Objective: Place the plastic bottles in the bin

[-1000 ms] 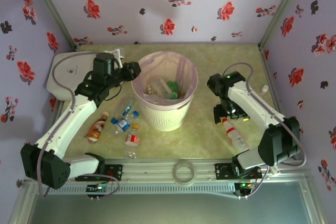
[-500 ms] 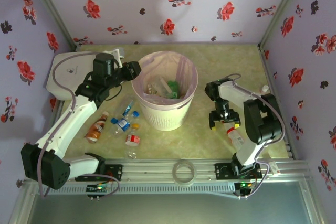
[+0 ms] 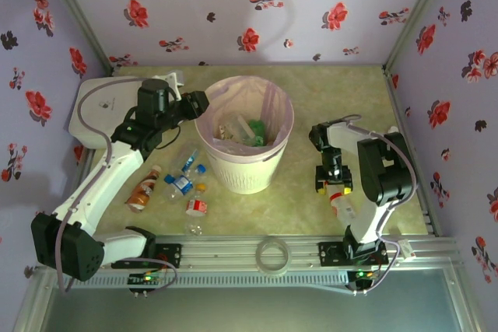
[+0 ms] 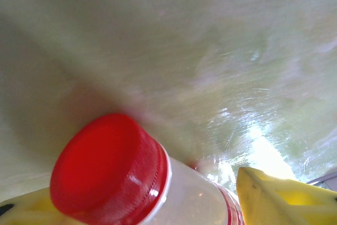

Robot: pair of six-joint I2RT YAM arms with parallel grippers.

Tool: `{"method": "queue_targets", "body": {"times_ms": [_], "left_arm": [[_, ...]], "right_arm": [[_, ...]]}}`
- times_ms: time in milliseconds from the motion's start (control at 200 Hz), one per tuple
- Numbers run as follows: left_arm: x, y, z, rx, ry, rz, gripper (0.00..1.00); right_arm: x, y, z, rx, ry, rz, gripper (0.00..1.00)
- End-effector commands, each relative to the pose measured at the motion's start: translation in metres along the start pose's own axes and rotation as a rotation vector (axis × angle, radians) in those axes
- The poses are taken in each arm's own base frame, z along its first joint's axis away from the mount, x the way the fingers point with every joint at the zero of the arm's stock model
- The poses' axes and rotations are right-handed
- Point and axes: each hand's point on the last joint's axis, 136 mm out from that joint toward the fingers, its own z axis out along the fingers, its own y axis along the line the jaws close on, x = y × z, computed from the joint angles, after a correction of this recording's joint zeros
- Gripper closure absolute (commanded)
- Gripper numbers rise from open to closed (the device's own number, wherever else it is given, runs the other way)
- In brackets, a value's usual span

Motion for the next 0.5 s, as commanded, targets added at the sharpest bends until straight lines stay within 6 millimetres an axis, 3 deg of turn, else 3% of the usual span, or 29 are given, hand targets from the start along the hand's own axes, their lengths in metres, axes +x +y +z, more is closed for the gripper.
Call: {"method": "queue_targets", "body": {"times_ms": [0, 175, 260, 495], "left_arm": [[0.005, 0.015, -0.001, -0.048, 0.015, -0.006, 0.62], [0.004, 0.017, -0.003, -0.056, 0.015, -0.005, 0.62], [0.003, 0.018, -0.003, -0.057, 0.013, -0.006, 0.61], [0.003, 0.018, -0.003, -0.06, 0.016, -0.005, 0.61]], "right_arm": [[-0.014, 0.001, 0.001, 0.012, -0.029, 0.005, 0.4], [-0.024, 0.004, -0.004, 0.014, -0.041, -0.007, 0.46], [-0.028, 0.005, -0.008, 0.015, -0.054, -0.01, 0.55], [-0.038, 0.007, -0.021, -0.001, -0.092, -0.007, 0.6]]}}
